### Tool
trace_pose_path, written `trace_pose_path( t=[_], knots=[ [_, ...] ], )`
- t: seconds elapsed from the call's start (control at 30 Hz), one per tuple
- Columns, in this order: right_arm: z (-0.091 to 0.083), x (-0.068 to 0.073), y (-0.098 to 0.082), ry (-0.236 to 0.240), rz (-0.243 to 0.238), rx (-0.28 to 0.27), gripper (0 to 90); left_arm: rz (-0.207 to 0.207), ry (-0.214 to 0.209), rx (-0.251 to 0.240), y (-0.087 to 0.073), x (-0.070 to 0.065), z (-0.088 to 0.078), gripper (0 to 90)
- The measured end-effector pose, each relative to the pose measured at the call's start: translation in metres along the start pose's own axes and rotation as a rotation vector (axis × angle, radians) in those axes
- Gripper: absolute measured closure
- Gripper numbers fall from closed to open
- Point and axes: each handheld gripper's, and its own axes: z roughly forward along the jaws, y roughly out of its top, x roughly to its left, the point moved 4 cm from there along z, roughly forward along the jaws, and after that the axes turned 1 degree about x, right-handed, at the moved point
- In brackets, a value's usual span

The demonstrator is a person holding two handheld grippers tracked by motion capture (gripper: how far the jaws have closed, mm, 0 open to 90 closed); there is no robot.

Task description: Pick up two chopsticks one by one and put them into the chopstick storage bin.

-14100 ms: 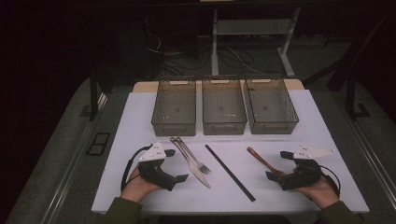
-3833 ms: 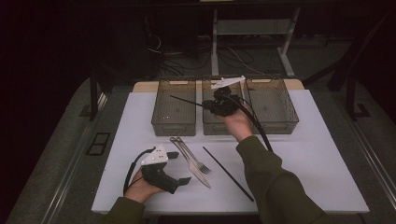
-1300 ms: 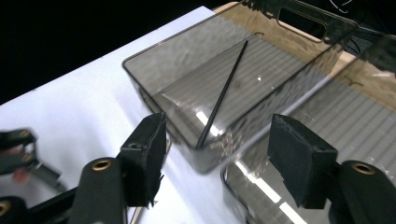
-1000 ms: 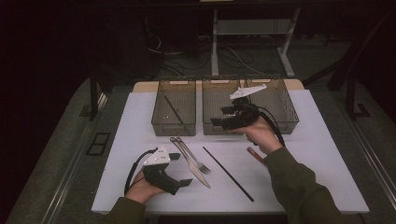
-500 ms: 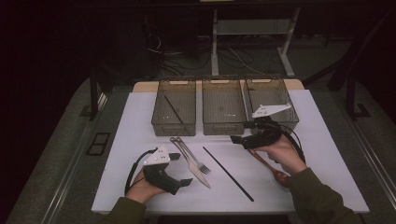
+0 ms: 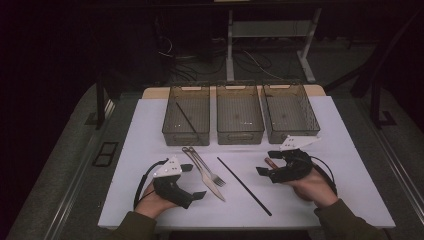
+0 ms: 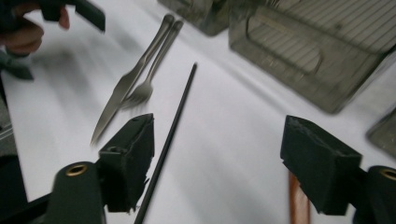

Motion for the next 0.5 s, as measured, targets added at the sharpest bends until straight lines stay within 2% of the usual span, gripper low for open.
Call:
trace_pose_path(
  t=[0.17,0.27,0.37,0.5],
  knots=[
    [-0.001,0.007,-0.017,-0.005,-0.011,0.007,29.2,-0.001,0.002,-0.001,0.0,0.0,0.0,0.0],
    [-0.001,0.01,-0.023,-0.015,-0.021,0.004,35.4,0.003,0.004,0.001,0.0,0.001,-0.001,0.0],
    [-0.002,0.013,-0.027,-0.016,0.006,0.023,36.7,0.0,0.005,-0.001,0.0,0.0,-0.001,0.0],
    [0.0,0.019,-0.034,-0.009,0.0,0.043,43.6,0.002,0.005,0.002,0.0,0.001,-0.001,0.0]
  ],
)
